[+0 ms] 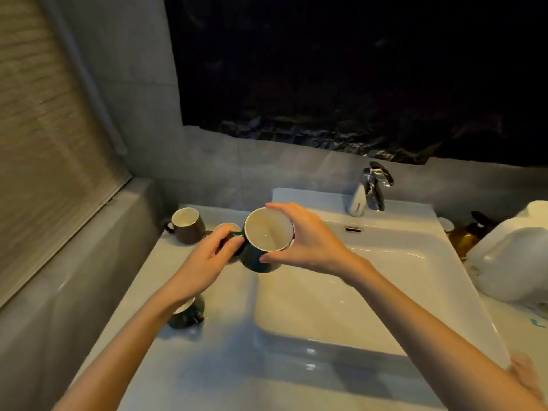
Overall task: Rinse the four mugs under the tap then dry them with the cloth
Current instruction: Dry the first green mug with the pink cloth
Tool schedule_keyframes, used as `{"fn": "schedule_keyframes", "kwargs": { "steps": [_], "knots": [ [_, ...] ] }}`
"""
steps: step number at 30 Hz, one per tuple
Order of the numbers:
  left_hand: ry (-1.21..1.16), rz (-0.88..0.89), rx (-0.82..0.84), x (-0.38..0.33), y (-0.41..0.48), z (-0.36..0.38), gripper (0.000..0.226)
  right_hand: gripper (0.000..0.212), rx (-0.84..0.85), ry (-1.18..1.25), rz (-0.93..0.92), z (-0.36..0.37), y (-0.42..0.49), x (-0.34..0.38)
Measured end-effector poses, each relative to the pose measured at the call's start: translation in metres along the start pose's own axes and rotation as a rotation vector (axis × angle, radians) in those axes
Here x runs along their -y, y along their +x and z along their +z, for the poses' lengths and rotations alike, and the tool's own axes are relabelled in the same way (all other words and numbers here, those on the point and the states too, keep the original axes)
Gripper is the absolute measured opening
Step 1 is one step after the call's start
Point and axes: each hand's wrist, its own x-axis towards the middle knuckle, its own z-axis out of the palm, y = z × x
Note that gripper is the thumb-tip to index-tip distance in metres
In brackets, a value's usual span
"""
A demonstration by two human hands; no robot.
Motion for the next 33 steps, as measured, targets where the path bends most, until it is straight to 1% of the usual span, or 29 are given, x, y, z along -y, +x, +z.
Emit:
{"fn": "schedule_keyframes", "kwargs": {
  "steps": [2, 5, 9, 11, 13, 18, 23, 27, 33],
  "knots": [
    [0.052, -0.021, -0.030, 0.017, 0.000, -0.035, 0.012, 0.091, -0.003, 0.006, -0.008, 0.027, 0.028, 0.018],
    [0.048, -0.070, -0.089, 0.051, 0.001, -0.083, 0.006, 0.091, 0.015, -0.003, 0.011, 0.071, 0.068, 0.042],
    [0.210, -0.092, -0.203, 0.113, 0.007, -0.133, 0.008, 0.089, 0.018, -0.005, 0.037, 0.128, 0.112, 0.059],
    [0.290, -0.122, -0.229, 0.146, 0.010, -0.152, 0.008, 0.089, 0.033, -0.014, 0.055, 0.157, 0.130, 0.061],
    [0.309, -0.156, -0.233, 0.174, 0.013, -0.166, 0.012, 0.089, 0.053, -0.013, 0.083, 0.182, 0.146, 0.060],
    [0.303, -0.219, -0.241, 0.230, 0.021, -0.179, 0.023, 0.092, 0.114, -0.033, 0.192, 0.234, 0.175, 0.047],
    [0.259, -0.300, -0.231, 0.273, 0.029, -0.175, 0.019, 0.095, 0.160, -0.029, 0.283, 0.272, 0.193, 0.029],
    [0.260, -0.343, -0.216, 0.291, 0.035, -0.174, 0.020, 0.096, 0.184, -0.031, 0.322, 0.289, 0.202, 0.018],
    [0.276, -0.345, -0.194, 0.304, 0.041, -0.174, 0.020, 0.095, 0.192, -0.047, 0.340, 0.299, 0.209, 0.008]
  ]
}}
